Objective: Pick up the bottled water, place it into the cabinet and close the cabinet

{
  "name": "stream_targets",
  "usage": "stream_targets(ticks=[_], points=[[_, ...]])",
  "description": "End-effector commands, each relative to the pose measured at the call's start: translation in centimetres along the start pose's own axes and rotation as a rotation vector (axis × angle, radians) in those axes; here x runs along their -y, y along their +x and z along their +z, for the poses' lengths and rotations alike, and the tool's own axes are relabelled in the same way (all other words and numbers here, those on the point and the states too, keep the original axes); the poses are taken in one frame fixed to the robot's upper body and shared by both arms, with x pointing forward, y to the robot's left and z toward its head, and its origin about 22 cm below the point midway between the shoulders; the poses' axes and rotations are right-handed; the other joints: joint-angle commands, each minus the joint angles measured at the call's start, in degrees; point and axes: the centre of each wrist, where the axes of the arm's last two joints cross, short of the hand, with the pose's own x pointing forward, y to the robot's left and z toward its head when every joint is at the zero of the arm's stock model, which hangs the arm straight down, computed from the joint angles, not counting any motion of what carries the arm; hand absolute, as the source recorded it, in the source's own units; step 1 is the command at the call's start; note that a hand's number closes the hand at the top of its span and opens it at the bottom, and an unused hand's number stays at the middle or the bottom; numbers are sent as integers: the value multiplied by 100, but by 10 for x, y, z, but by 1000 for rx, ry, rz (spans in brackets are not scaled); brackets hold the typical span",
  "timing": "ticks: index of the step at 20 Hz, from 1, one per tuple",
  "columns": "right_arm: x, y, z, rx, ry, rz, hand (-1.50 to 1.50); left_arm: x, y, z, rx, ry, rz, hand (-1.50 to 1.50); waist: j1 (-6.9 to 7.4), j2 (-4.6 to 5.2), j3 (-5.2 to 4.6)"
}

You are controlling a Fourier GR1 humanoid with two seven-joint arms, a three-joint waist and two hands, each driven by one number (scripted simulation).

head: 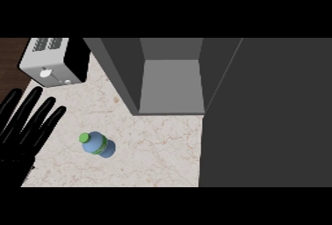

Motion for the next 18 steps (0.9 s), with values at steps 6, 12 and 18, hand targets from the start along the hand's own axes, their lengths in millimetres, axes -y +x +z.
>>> stream_targets(ticks=[6, 12, 18], points=[[1, 51, 35, -18, 19, -4, -150, 16, 41, 23, -49, -10, 44, -150, 8, 2, -1], [2, 38, 32, -39, 15, -13, -150, 25, 61, 36, -67, -18, 23, -150, 77, -29, 2], [-1, 61, 43, -13, 28, -19, -150, 22, 60, 27, -69, 26, 39, -150, 7, -49, -1]])
